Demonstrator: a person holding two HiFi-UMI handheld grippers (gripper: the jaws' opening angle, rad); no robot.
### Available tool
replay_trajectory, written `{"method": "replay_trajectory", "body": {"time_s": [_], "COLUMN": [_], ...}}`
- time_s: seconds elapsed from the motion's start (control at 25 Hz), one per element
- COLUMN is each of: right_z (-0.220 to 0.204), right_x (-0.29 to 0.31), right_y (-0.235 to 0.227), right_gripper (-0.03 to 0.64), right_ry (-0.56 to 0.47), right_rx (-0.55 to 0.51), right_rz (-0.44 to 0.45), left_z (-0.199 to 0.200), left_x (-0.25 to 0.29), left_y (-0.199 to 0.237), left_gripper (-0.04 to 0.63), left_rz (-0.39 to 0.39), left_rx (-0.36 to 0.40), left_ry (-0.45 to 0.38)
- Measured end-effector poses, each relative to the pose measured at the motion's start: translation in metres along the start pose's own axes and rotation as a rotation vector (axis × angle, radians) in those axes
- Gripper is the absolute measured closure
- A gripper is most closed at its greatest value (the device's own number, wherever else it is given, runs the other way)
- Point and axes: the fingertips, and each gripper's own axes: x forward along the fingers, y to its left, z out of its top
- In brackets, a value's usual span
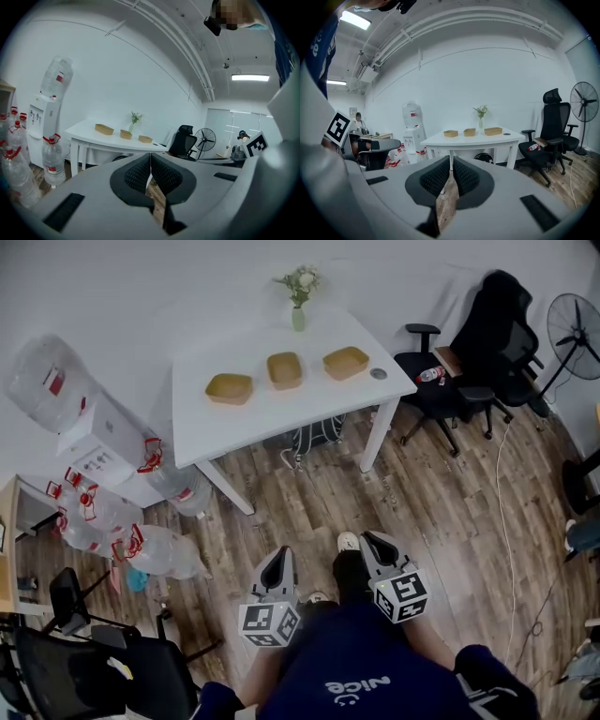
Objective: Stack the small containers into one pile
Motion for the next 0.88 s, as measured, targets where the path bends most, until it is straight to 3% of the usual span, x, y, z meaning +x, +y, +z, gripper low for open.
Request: {"method": "replay_trajectory", "body": {"time_s": [0.36,0.56,0.88], "right_z": [0.027,0.040,0.080], "right_x": [0.088,0.138,0.210], "right_y": [-0.038,-0.075,-0.147], "right_gripper": [0.561,0.561,0.561], "right_ry": [0.018,0.045,0.041], "right_rx": [0.022,0.028,0.011], "right_rz": [0.092,0.141,0.202], "left_z": [0.016,0.018,0.058], "left_x": [0.057,0.115,0.213], "left_y": [0.036,0.039,0.045], "left_gripper": [0.575,0.575,0.575], "left_rz": [0.121,0.143,0.203], "left_rx": [-0.027,-0.026,-0.019], "left_ry": [0.013,0.075,0.008]}}
